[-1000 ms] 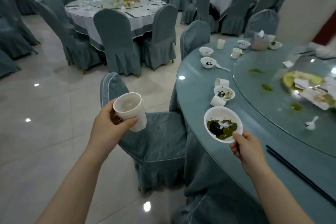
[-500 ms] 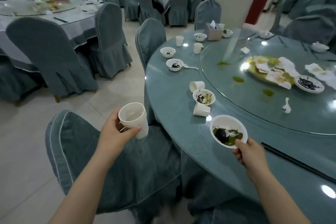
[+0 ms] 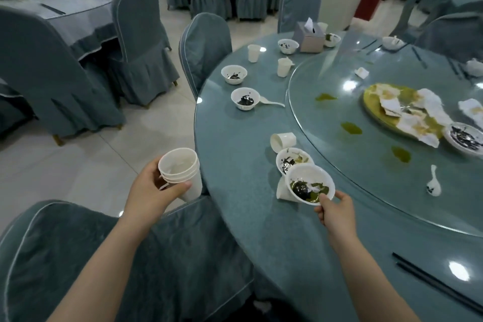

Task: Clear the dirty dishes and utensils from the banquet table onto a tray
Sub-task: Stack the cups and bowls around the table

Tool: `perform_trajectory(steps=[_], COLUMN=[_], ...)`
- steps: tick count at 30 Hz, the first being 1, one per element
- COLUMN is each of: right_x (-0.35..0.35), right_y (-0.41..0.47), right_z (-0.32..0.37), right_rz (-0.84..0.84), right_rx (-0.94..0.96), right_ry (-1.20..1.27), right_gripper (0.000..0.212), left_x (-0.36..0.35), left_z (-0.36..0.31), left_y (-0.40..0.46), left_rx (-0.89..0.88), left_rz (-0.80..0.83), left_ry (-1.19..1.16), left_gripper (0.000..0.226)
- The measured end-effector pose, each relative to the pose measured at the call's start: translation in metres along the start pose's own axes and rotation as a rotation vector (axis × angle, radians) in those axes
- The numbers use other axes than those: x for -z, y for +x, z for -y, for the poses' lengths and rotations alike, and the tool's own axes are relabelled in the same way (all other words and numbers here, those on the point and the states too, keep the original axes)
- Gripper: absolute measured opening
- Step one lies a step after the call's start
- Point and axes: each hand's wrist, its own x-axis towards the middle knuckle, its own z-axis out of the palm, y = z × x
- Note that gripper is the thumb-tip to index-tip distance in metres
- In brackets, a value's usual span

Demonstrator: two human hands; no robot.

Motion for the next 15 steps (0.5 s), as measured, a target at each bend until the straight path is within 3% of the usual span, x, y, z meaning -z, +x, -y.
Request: perform_trajectory(steps=[8,15], right_x=[-0.049,-0.05], right_y=[0.109,0.136], right_z=[0.025,0.011], right_rz=[0.054,0.047], right_rx=[0.053,0.134], right_ry=[-0.192,-0.437], right_gripper=[0.028,0.03], left_x=[-0.031,-0.051], left_z=[-0.006,0.007], left_y=[0.067,0.092], left_rx=[0.029,0.087], left_rz=[-0.106,-0.108], left_ry=[0.044,0.048], left_gripper=[0.053,0.056])
